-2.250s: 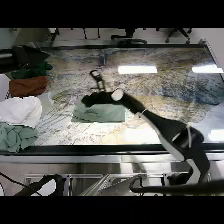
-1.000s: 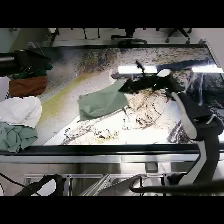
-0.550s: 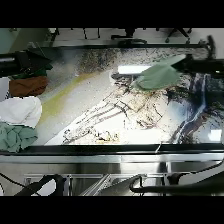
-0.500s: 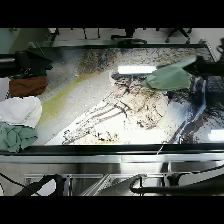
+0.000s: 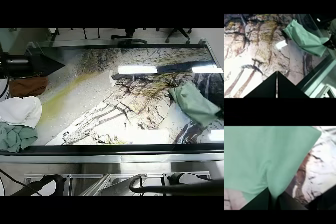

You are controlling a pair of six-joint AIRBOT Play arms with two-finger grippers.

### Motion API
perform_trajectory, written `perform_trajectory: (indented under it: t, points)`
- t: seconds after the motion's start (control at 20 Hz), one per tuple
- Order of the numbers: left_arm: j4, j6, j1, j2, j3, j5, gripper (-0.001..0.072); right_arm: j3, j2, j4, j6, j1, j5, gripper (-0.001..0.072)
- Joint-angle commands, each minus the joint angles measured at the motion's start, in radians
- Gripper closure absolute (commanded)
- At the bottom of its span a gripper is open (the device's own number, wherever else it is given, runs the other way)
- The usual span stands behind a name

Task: Fold the shirts.

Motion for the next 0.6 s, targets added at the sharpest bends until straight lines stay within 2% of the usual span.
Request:
perform_trajectory:
  t: [0.0, 0.25, 0.3, 0.35, 0.4, 0.55]
  points:
    - [0.001, 0.011, -0.072, -0.047, 0.0, -0.013, 0.0695, -0.261, 0.094, -0.156, 0.139, -0.034, -0.058, 0.0695]
    - [0.001, 0.016, -0.146, -0.126, 0.0, -0.018, 0.0695, -0.332, 0.108, -0.162, 0.142, -0.034, -0.05, 0.0686]
    - [0.001, 0.019, -0.156, -0.136, 0.0, -0.018, 0.0695, -0.332, 0.109, -0.164, 0.141, -0.034, -0.045, 0.056]
    - [0.0, 0.019, -0.156, -0.143, 0.0, -0.018, 0.0695, -0.328, 0.11, -0.164, 0.139, -0.034, -0.044, 0.0328]
    - [-0.001, 0.02, -0.156, -0.145, 0.0, -0.016, 0.0695, -0.316, 0.111, -0.167, 0.117, -0.034, -0.033, 0.0244]
    - [-0.002, 0.029, -0.127, -0.144, 0.043, -0.015, 0.0695, -0.182, 0.129, -0.219, 0.069, -0.034, 0.042, 0.0245]
